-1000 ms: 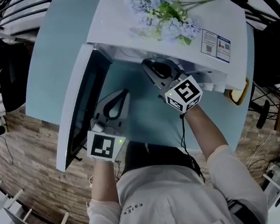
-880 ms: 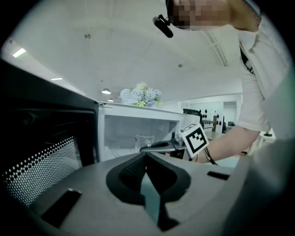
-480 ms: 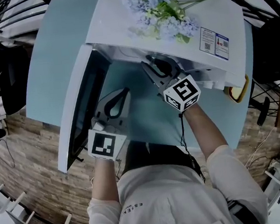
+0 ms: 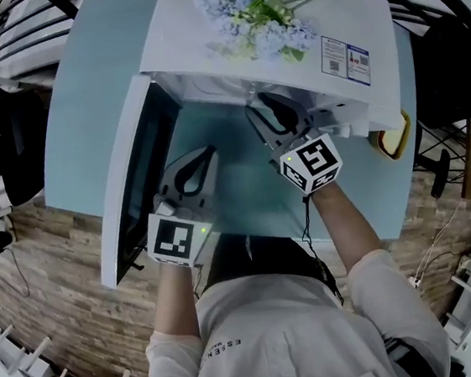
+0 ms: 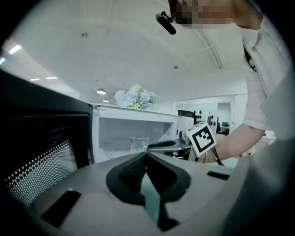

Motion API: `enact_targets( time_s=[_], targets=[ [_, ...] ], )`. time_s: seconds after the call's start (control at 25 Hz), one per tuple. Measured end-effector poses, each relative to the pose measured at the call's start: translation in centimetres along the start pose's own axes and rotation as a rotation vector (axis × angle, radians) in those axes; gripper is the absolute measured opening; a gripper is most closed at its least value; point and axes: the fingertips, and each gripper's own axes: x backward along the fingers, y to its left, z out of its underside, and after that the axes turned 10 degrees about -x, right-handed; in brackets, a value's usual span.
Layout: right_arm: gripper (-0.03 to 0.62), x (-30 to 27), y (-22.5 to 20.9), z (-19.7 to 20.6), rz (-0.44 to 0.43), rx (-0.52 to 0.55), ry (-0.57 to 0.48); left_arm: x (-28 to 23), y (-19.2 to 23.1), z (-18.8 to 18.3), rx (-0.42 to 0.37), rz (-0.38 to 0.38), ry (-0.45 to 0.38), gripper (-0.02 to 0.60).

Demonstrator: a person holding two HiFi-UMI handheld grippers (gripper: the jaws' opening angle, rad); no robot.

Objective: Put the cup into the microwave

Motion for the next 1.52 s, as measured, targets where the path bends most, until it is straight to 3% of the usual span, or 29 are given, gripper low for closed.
enact_targets(
  time_s=[0.32, 0.56, 0.84, 1.04, 1.52],
  targets=[
    [0.125, 4.4, 3.6, -3.2, 0.045, 0.030, -0.050, 1.4, -0.6, -3.8, -0.058, 0.035, -0.061, 0.002],
    [0.035, 8.1, 7.0, -6.9, 0.059, 0.045, -0.111, 3.4, -0.9, -6.6, -0.084, 0.047, -0.101, 0.002],
    [0.017, 11.8, 9.6, -10.0, 0.072, 0.067, -0.165, 5.4, -1.5, -8.8, -0.133, 0.068, -0.110, 0.002],
    [0.016, 13.3, 10.4, -11.3, 0.091, 0.092, -0.189, 6.2, -1.6, -10.2, -0.187, 0.076, -0.137, 0.002],
    [0.014, 13.9, 11.1, -11.6, 0.095, 0.098, -0.203, 6.5, -1.6, -11.6, -0.187, 0.079, -0.165, 0.002]
  ],
)
